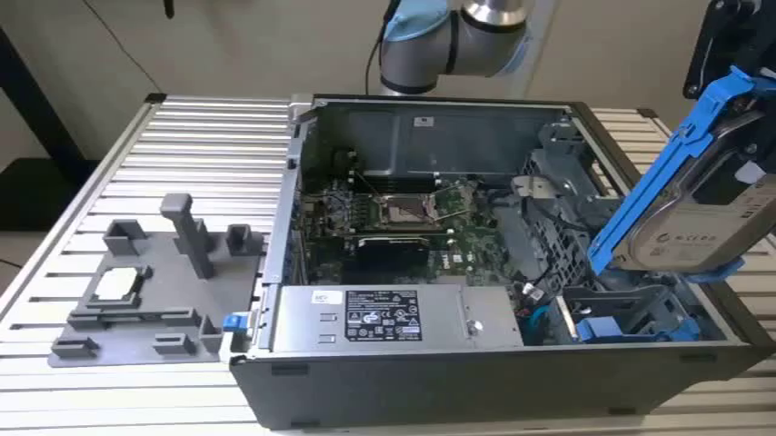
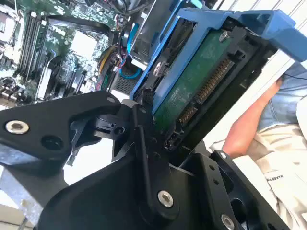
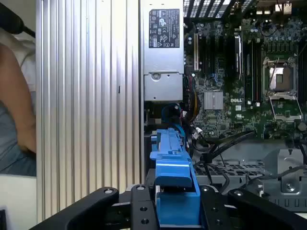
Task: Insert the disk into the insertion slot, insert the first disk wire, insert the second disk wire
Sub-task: 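Insert the disk into the insertion slot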
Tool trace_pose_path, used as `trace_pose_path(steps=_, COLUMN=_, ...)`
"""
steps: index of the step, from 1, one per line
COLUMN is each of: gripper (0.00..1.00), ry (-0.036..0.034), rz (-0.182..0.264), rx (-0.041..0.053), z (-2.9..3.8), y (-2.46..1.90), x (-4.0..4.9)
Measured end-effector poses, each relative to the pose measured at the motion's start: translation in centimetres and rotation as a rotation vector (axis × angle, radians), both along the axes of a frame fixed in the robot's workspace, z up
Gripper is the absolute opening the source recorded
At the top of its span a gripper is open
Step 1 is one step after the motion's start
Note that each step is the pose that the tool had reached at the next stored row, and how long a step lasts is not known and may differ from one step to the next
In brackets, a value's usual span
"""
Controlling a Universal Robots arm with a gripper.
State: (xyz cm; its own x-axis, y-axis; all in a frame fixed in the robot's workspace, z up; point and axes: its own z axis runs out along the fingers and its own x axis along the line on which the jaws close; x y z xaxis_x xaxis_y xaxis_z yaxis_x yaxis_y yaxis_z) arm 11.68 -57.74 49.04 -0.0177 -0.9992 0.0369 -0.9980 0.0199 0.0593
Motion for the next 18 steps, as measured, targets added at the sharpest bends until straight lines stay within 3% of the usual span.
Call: trace_pose_path(steps=18, gripper=0.33, ry=0.0047, rz=0.002, rx=-0.0079, z=-0.24, y=0.00, x=0.00)
